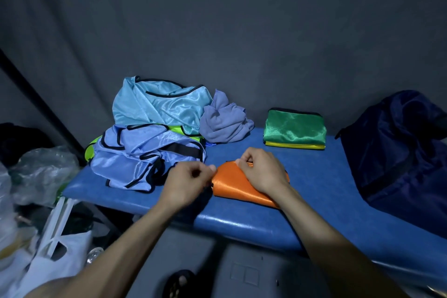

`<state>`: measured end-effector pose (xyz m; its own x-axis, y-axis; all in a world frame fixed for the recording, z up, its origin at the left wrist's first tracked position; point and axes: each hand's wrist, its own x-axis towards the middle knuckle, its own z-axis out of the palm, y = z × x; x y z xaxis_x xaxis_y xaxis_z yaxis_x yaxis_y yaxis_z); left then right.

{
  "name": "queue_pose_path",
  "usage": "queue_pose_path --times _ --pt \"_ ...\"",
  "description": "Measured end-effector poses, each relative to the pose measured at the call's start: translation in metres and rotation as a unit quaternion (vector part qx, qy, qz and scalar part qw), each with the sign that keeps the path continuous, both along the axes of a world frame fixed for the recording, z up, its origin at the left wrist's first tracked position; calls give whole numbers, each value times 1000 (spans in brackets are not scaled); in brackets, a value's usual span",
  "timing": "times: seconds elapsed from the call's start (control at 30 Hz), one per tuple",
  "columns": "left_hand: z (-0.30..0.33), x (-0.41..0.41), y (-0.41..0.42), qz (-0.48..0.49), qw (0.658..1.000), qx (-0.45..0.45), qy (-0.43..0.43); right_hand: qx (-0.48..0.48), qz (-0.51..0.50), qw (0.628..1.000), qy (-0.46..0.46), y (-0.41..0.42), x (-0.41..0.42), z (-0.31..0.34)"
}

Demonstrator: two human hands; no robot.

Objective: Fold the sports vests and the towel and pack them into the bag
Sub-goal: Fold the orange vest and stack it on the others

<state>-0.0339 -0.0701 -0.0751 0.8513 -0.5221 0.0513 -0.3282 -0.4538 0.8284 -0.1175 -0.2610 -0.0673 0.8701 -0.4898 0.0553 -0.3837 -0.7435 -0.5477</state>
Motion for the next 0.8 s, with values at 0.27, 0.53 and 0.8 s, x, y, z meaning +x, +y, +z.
queue_pose_path --times 0.27,0.53,0.8 --pt "-22 -33 -9 21 998 -54 -21 -8 -13 1000 14 5 4 -2" --pt "-22 -17 -15 4 996 45 -77 -9 30 999 4 1 -1 -3" --pt "0 10 -51 -4 999 49 19 -10 56 998 -23 -1 -1 -7"
